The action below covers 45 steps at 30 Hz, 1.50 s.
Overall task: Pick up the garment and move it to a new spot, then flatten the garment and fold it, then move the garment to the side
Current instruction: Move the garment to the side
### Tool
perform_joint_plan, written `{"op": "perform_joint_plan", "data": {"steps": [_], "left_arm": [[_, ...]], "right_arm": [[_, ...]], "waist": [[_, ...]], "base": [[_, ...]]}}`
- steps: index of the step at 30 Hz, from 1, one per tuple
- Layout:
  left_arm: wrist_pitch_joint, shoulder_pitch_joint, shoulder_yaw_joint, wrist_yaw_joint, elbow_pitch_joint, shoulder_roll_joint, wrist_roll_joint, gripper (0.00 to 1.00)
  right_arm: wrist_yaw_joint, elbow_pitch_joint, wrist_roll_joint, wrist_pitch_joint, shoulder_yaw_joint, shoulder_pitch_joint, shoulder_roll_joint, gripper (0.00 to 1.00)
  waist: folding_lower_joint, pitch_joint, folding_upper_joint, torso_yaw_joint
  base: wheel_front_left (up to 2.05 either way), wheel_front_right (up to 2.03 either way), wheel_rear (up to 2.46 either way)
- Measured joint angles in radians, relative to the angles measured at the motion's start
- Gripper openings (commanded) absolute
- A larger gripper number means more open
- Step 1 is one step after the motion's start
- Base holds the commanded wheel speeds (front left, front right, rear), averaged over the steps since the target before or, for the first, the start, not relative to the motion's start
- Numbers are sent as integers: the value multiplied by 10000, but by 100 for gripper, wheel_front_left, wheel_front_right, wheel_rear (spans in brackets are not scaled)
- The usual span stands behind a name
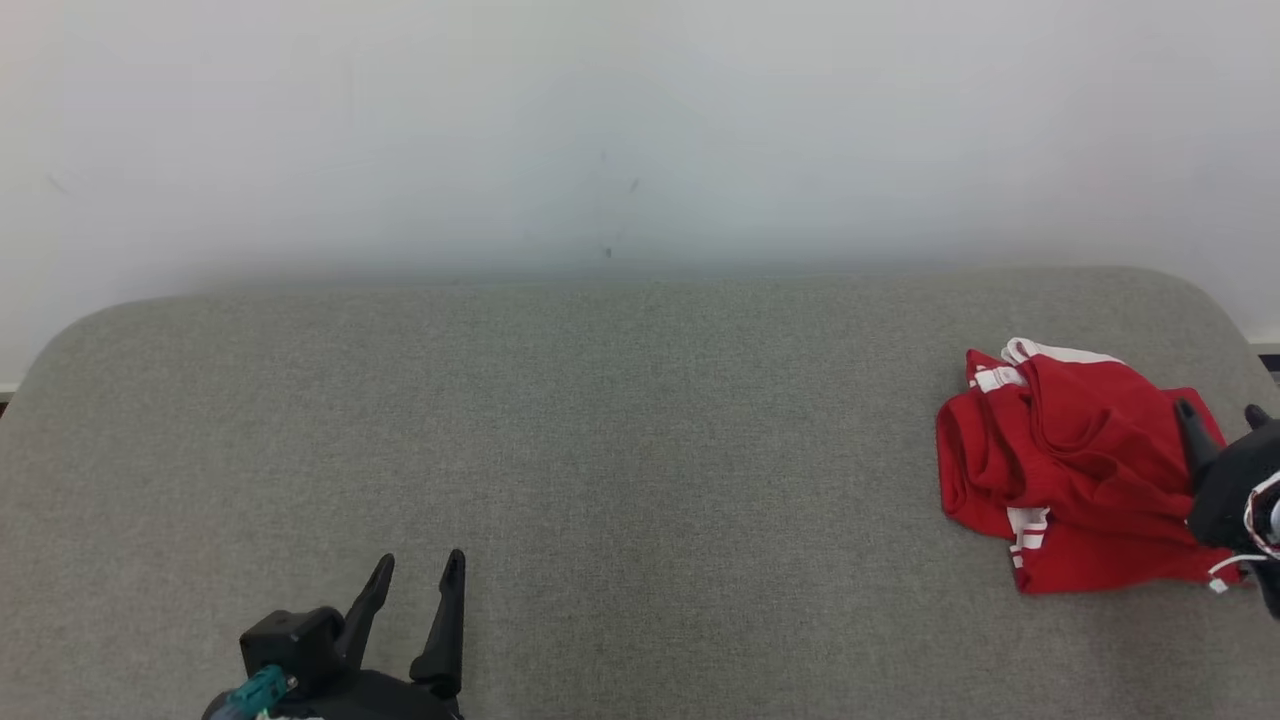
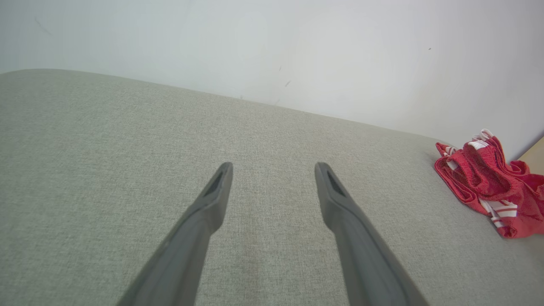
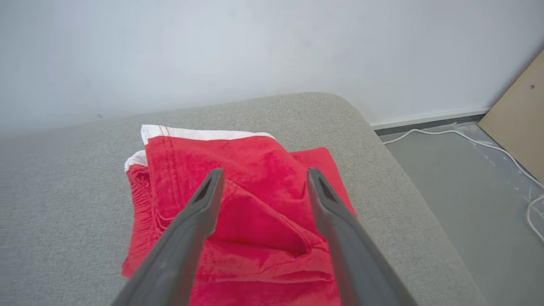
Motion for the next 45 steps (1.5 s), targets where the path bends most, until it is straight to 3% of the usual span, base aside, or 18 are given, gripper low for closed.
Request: {"op": "perform_joint_plan", "data": {"steps": [8, 18, 26, 27, 33, 45], "left_arm": [[-92, 345, 278, 84, -165, 142, -17, 100], [-265, 937, 763, 174, -454, 380, -263, 100], [-353, 1367, 1009, 190, -911, 508, -244, 100], [-353, 1390, 1014, 194, -1016, 548, -198, 100], [-353, 1677, 1206, 263, -1423, 600, -102, 100], [-326, 2244, 1845, 274, -2050, 859, 464, 100]], "right_arm": [[88, -997, 161, -1766, -278, 947, 479, 100], [-59, -2692, 244, -1833, -729, 2326, 861, 100], [-821, -4830, -337, -1831, -1453, 3663, 828, 100], [-1057, -5358, -376, -1831, -1747, 4145, 796, 100], [-1712, -6978, -809, -1831, -2385, 5457, 721, 100], [-2119, -9718, -2602, -1831, -3262, 6660, 98, 100]], "waist": [[0, -220, 0, -214], [1, -489, 0, -429], [1, -633, 0, -715], [1, -652, 0, -746], [1, -669, 0, -771], [1, -488, 0, -1107]], "base": [[0, 0, 0], [0, 0, 0], [0, 0, 0], [0, 0, 0], [0, 0, 0], [0, 0, 0]]}}
